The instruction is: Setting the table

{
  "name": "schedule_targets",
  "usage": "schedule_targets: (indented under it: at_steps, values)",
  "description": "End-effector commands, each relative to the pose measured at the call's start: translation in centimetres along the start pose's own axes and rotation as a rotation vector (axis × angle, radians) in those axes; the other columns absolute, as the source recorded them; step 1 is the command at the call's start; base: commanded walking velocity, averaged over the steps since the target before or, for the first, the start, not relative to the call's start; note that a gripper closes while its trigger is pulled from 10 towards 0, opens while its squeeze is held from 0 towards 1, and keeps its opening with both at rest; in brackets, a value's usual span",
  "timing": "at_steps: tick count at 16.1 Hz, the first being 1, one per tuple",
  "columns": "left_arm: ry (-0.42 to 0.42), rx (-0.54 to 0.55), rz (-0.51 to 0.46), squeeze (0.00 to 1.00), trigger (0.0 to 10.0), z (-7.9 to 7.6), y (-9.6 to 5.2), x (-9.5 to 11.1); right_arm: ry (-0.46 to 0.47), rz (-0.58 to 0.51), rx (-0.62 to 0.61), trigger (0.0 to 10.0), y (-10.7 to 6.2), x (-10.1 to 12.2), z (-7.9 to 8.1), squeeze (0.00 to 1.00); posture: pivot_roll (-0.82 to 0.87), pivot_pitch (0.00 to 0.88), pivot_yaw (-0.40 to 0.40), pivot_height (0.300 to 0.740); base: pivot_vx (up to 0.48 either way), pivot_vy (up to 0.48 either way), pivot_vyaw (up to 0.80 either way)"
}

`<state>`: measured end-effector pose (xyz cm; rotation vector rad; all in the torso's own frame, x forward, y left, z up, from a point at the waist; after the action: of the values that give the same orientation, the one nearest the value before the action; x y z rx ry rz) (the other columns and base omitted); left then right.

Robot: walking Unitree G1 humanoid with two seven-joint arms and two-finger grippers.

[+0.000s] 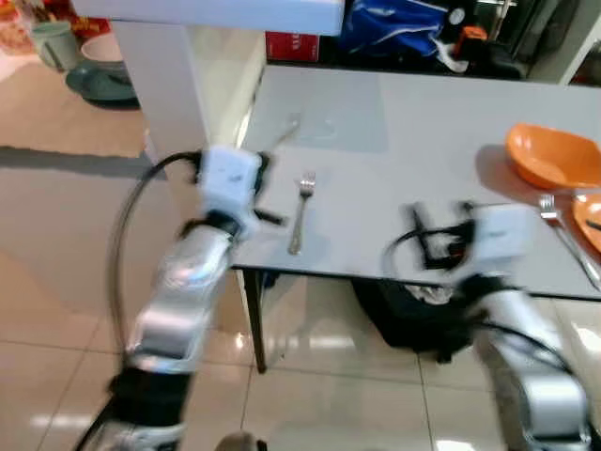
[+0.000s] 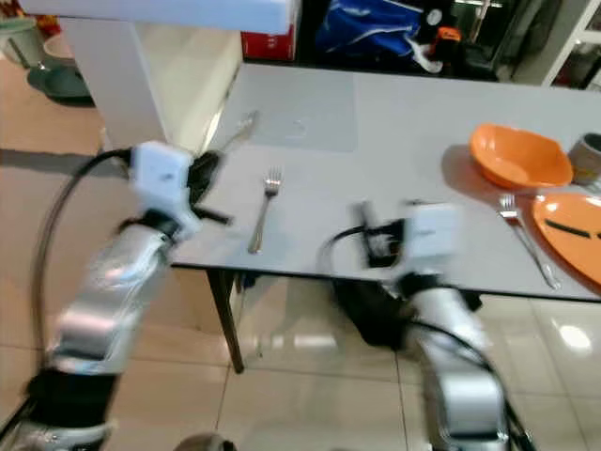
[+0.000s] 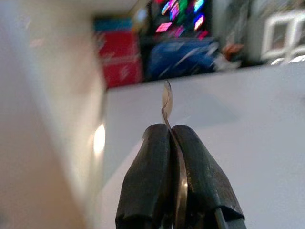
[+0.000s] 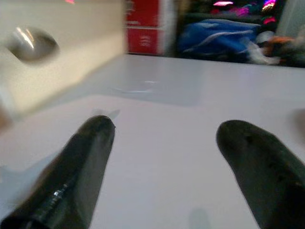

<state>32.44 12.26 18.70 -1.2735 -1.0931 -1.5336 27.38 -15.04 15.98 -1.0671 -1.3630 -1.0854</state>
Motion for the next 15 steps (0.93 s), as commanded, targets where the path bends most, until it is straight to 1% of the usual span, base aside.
schedule_targets:
  at_steps: [1, 3, 4, 5, 6, 8, 10, 12, 13, 14, 15]
  values:
    - [-0.002, -0.022, -0.012, 0.00, 10.0, -0.8, -0.1, 0.5, -0.011, 0.014, -0.024, 10.0, -0.8, -0.1, -0.9, 0.00, 0.03, 0.125, -0.023, 0.740, 0.356, 0.000, 0.00]
    - [-0.008, -0.031, 0.002, 0.00, 10.0, -1.1, -0.9, 0.1, -0.009, 0.028, -0.036, 10.0, -1.8, -0.3, -1.2, 0.00, 0.01, 0.144, -0.027, 0.740, 0.356, 0.000, 0.00]
    - [-0.010, -0.035, 0.005, 0.00, 10.0, -1.2, -0.9, 0.1, -0.008, 0.030, -0.037, 10.0, -1.8, -0.3, -1.2, 0.00, 0.01, 0.144, -0.027, 0.740, 0.360, 0.000, 0.00]
    - [-0.040, -0.042, 0.004, 0.00, 10.0, -1.4, -1.2, -0.1, 0.011, 0.033, -0.035, 10.0, -2.4, -0.3, -1.2, 0.00, 0.00, 0.153, -0.029, 0.740, 0.000, 0.000, 0.00]
    - [-0.027, -0.046, 0.015, 0.00, 10.0, -1.5, -1.2, -0.2, 0.019, 0.030, -0.021, 10.0, -2.6, -0.2, -1.2, 0.00, -0.01, 0.149, -0.030, 0.740, 0.000, 0.000, 0.00]
    - [0.007, -0.046, 0.021, 0.00, 10.0, -1.4, -0.9, -0.4, -0.005, 0.033, 0.017, 10.0, -2.9, -0.5, -1.6, 0.00, 0.00, 0.144, -0.026, 0.740, 0.000, 0.000, 0.00]
    - [0.043, -0.044, 0.048, 0.00, 10.0, -1.2, -0.6, -0.5, -0.017, 0.017, 0.044, 10.0, -2.9, -0.3, -2.0, 0.00, 0.01, 0.111, -0.010, 0.740, 0.000, 0.000, 0.00]
    - [0.073, -0.037, 0.083, 0.00, 10.0, -1.2, 0.1, -0.9, -0.019, 0.006, 0.087, 10.0, -2.9, 0.1, -2.2, 0.00, 0.02, 0.083, -0.017, 0.740, 0.000, 0.000, 0.00]
    - [0.112, -0.016, 0.125, 0.00, 10.0, -1.1, 0.9, -1.5, -0.018, -0.002, 0.136, 10.0, -2.6, 0.4, -2.2, 0.00, 0.02, 0.061, -0.027, 0.740, 0.000, 0.000, 0.00]
    - [0.136, -0.026, 0.128, 0.00, 10.0, -1.3, 1.2, -1.8, -0.017, 0.001, 0.176, 10.0, -2.5, 0.3, -2.3, 0.00, 0.03, 0.044, -0.044, 0.740, 0.000, 0.000, 0.00]
    - [0.197, -0.056, 0.123, 0.00, 10.0, -1.7, 1.6, -1.9, -0.005, 0.010, 0.218, 10.0, -2.3, 0.2, -2.3, 0.00, 0.03, 0.032, -0.058, 0.740, 0.000, 0.000, 0.00]
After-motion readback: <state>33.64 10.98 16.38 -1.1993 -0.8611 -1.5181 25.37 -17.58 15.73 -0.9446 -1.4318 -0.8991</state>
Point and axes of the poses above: a point about 5 cm out from each wrist's last joint towards the gripper, its own y axis pointing out of the wrist towards the gripper, its own x axis along the axis of the wrist's last joint, z = x × y, the point moved 2 cm from there along y, pointing out of the wrist towards the gripper, and after that the axes turned 3 degrees about -y, right-handed, at the moved point
